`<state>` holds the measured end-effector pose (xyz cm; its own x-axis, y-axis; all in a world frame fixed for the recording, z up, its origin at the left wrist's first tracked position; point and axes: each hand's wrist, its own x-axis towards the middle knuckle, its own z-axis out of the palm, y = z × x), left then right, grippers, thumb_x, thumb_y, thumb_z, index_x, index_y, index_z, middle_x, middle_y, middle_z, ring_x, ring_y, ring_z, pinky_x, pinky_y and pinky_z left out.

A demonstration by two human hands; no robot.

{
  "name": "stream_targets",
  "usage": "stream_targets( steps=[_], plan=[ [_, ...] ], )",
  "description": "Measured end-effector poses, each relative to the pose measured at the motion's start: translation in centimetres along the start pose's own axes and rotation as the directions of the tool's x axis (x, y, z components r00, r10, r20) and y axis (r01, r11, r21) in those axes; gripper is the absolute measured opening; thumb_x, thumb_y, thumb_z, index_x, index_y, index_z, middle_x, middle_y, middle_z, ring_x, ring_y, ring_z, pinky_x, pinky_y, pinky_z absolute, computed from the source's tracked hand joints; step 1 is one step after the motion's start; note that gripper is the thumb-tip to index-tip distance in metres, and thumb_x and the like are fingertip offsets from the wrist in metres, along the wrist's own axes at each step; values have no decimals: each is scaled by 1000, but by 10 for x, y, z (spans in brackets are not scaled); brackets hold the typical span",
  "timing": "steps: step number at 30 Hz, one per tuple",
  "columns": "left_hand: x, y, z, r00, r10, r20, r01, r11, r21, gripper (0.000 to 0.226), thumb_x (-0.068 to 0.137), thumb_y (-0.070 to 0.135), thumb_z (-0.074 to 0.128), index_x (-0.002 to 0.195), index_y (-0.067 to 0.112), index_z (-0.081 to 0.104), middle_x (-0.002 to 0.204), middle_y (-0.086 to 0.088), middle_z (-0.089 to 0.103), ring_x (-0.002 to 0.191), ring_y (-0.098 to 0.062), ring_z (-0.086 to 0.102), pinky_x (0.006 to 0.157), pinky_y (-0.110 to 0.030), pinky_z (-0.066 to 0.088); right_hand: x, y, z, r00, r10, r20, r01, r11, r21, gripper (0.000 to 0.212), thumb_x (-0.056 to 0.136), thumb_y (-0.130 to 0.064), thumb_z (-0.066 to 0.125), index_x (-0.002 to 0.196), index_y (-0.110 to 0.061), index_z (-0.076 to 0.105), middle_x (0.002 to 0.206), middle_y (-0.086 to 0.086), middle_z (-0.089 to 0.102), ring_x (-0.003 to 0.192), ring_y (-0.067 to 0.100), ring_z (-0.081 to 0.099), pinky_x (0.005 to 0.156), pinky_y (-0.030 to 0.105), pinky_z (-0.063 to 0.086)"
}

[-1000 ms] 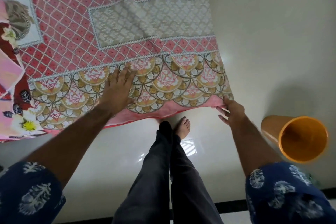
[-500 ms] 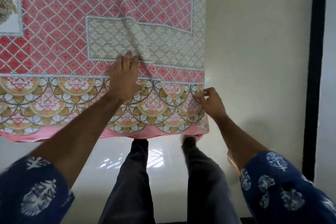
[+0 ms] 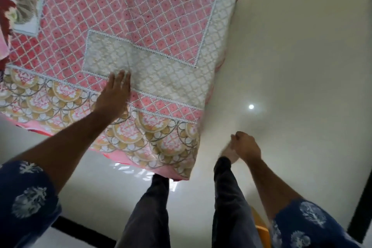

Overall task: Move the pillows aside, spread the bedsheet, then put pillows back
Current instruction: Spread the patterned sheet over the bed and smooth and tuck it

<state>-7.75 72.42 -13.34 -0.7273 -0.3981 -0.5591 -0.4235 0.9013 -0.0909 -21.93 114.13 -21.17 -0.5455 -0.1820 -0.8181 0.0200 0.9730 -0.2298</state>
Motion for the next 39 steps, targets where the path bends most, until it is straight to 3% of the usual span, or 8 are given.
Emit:
stream_targets(
  steps=[2,5,14,18,23,28,34,39],
  plan=[
    [-2,10,-6,1000,-27,3,27,1000,2,110,66,-6,85,153,-12,18,157,-36,26,146,-53,22,115,-64,28,6,5,-18,996,-44,83,31,989,145,23,100,-24,52,82,-11,57,72,-6,60,81,25,64,65,26,44],
    [3,10,-2,999,36,24,-38,997,65,116,69,0,86,151,-12,5,158,-37,21,148,-52,15,119,-60,24,24,-23,-45,985,-141,100,108,952,286,13,96,-24,55,90,-15,62,82,-3,71,84,21,69,76,34,55],
    [13,-8,25,995,35,-90,-36,999,-8,108,76,-12,69,160,6,4,165,-23,14,154,-42,1,116,-55,36,92,-196,-107,944,-320,-80,293,925,-241,43,95,-56,50,114,-21,67,116,6,70,110,30,65,86,36,48],
    [15,-16,37,994,30,-103,-35,998,-47,114,76,-18,60,161,13,-10,169,-17,6,155,-41,5,111,-59,41,100,-210,-121,596,-803,-3,640,478,-602,23,90,-27,64,109,-15,60,103,7,63,95,30,62,71,35,46],
    [7,-2,29,979,-63,-193,21,977,-212,104,71,-21,54,161,11,12,168,-14,12,153,-40,11,108,-60,43,125,-248,-160,236,-907,348,763,-49,-644,53,83,-20,71,132,-18,52,131,6,53,112,29,53,88,42,46],
    [14,55,-2,797,-525,-299,288,765,-575,56,90,5,57,145,9,45,148,-18,49,132,-38,51,106,-55,42,157,-344,-188,39,-905,424,733,-262,-628,46,91,-31,64,134,-17,52,139,7,51,127,30,46,104,46,38],
    [53,124,-27,771,-596,-223,380,713,-590,49,92,49,61,130,18,56,143,-10,53,129,-34,51,99,-51,42,175,-417,-193,-97,-713,695,724,-530,-442,36,74,-26,81,106,-20,64,108,1,60,103,28,56,90,46,43],
    [77,135,-45,671,-738,-74,527,544,-653,45,76,40,79,112,19,60,134,-12,56,123,-38,52,94,-56,44,184,-433,-184,-178,-621,764,716,-614,-332,25,74,-30,84,89,-18,66,91,-3,62,91,24,57,81,42,43]
  ],
)
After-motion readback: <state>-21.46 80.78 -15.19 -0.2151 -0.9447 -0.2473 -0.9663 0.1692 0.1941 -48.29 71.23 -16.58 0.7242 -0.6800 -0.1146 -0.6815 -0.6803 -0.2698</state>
